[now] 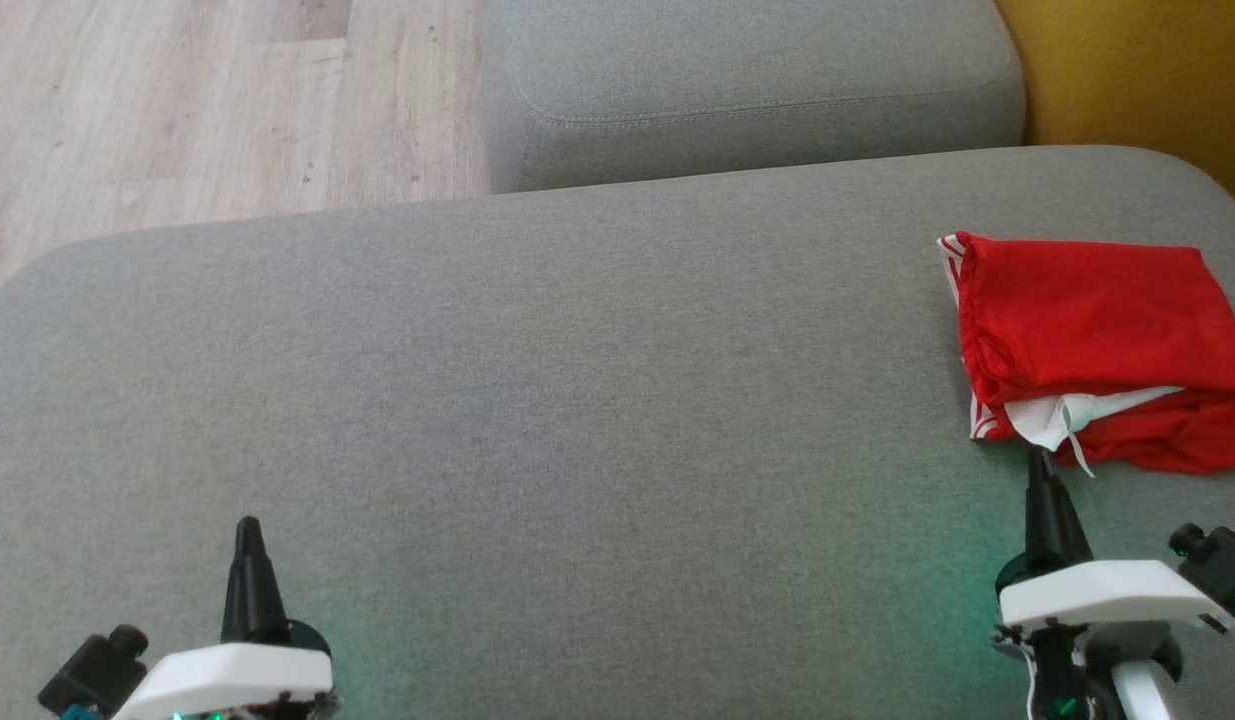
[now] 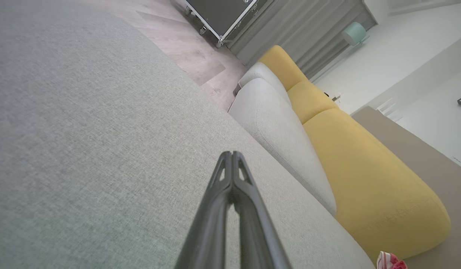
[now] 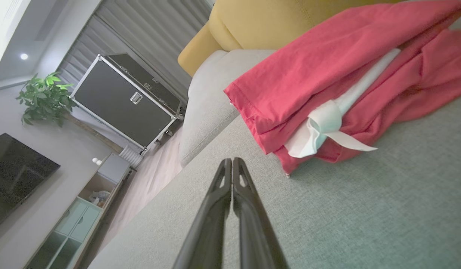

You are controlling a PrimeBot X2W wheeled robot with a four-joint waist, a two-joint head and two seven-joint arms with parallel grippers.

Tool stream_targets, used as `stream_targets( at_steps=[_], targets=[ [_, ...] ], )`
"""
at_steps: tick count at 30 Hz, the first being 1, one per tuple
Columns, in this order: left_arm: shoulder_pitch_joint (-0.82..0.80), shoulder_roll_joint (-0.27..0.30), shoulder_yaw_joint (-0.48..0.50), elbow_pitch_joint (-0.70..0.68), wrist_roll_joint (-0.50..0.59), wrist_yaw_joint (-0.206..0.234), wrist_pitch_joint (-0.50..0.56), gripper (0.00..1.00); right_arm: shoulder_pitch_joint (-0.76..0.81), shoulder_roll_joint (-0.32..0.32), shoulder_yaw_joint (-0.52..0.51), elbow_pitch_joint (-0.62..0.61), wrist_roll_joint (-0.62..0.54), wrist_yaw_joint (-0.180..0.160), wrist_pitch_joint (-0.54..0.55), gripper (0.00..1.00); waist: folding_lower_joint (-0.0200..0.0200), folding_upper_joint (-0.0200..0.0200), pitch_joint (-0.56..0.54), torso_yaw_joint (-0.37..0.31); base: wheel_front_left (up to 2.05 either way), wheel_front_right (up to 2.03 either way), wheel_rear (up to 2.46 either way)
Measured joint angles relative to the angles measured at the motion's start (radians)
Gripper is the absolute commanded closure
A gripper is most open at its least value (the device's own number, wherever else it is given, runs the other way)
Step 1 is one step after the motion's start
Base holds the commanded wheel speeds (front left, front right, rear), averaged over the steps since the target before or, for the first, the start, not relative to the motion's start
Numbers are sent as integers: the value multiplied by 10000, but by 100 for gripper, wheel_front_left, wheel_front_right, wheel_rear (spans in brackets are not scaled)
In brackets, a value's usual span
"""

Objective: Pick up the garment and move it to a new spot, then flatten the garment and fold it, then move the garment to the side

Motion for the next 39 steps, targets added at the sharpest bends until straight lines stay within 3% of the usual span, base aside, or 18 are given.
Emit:
stream_targets(
  at_steps=[39],
  targets=[
    [-346, 0, 366, -132, -3854, -2, 1137, 100, -151, 4, -614, -401, 4374, 0, 1127, 100, 0, 0, 100, 56, 0, 0, 0]
  ],
)
